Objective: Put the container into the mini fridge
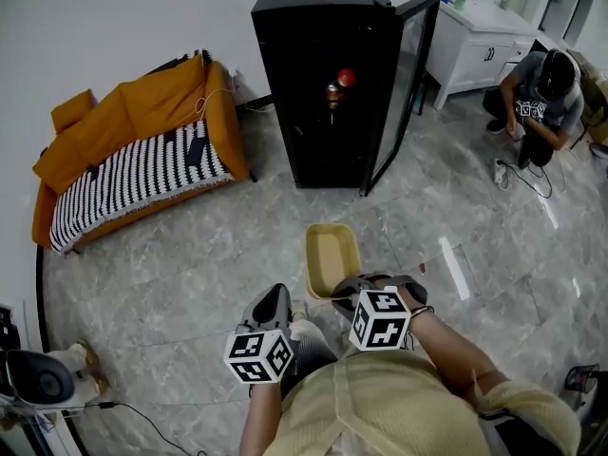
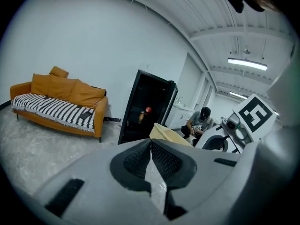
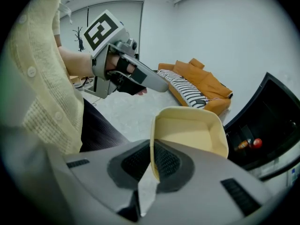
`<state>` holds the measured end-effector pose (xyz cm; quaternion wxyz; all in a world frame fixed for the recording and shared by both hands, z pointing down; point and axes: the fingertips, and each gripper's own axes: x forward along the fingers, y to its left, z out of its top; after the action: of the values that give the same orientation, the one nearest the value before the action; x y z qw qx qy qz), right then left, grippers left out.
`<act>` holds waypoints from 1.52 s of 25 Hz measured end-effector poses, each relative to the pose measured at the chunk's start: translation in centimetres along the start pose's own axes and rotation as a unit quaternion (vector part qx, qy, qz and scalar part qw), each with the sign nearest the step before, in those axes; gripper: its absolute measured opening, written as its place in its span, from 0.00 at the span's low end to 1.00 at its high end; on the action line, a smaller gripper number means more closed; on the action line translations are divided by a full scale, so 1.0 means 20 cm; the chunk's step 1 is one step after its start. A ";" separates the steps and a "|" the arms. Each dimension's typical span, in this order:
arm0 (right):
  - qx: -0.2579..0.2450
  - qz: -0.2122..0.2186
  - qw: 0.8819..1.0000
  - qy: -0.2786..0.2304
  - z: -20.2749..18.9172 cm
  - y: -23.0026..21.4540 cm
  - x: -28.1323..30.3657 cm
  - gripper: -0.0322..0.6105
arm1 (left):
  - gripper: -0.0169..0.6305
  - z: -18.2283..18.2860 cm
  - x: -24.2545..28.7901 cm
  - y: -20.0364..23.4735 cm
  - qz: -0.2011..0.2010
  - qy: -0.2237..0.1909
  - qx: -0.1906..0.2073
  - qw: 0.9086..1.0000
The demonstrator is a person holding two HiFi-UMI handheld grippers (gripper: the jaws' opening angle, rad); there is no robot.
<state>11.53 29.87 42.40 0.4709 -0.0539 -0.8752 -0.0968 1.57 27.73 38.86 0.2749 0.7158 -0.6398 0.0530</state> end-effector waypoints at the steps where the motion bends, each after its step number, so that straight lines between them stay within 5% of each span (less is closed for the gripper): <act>1: 0.003 -0.001 1.000 0.002 0.01 -0.02 0.01 0.10 | 0.07 0.01 0.02 0.01 -0.006 0.004 0.001 1.000; 14: 0.036 -0.018 0.999 0.021 0.22 -0.38 0.18 0.10 | 0.07 0.22 0.29 0.30 -0.068 0.050 0.021 0.996; 38: 0.091 -0.047 0.993 0.063 0.42 -0.74 0.34 0.10 | 0.07 0.58 0.59 0.63 -0.143 0.044 0.086 0.985</act>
<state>-1.87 17.25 41.79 0.5230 0.0368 -0.8505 -0.0421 -11.50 11.60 38.18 0.2450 0.8177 -0.5113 0.0997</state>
